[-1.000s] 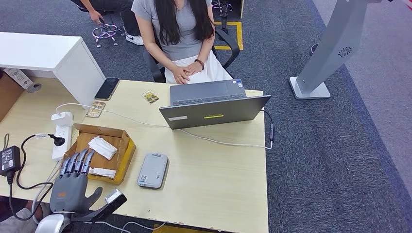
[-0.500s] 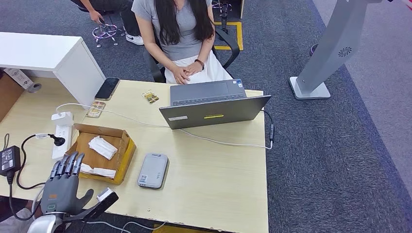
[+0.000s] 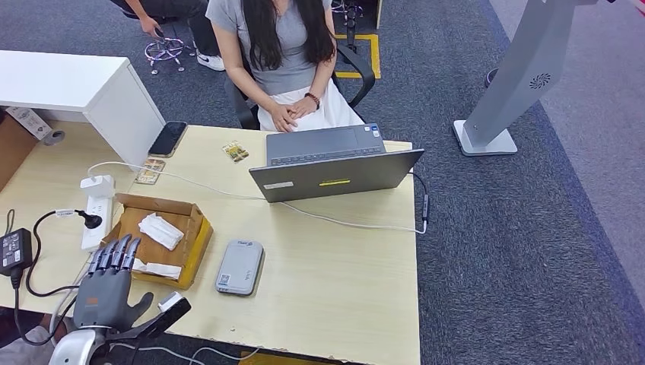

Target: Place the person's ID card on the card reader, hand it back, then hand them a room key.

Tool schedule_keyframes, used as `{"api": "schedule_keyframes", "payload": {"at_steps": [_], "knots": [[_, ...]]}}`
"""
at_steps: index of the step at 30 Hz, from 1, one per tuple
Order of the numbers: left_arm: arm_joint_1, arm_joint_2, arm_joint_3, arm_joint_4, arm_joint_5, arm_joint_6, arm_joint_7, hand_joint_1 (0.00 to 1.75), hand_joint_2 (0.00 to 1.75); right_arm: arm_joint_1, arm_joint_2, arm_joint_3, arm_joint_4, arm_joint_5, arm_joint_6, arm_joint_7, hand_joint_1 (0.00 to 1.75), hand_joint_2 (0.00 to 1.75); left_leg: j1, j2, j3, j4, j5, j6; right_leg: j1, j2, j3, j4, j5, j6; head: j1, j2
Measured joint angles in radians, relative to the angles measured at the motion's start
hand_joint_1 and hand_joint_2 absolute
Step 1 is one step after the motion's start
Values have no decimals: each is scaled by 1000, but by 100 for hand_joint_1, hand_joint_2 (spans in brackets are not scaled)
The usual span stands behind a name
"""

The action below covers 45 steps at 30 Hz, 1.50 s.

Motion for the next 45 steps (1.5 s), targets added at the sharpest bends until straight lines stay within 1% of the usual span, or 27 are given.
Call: {"api": "schedule_keyframes", "payload": {"at_steps": [12,16,27,45], "knots": [[-16,-8,0,2,-6,0,-1,0,175,0,1,0,0,1,0,-5,0,0,0,0,0,0,0,0,0,0,0,0,0,0,0,0],[-16,-8,0,2,-6,-1,0,175,175,0,1,0,0,4,2,-8,0,0,0,0,0,0,0,0,0,0,0,0,0,0,0,0],[-9,-8,0,2,33,5,-14,175,175,0,1,0,0,16,6,-11,0,0,0,0,0,0,0,0,0,0,0,0,0,0,0,0],[-3,-8,0,2,51,3,-19,175,175,0,1,0,0,20,10,-12,0,0,0,0,0,0,0,0,0,0,0,0,0,0,0,0]]}}
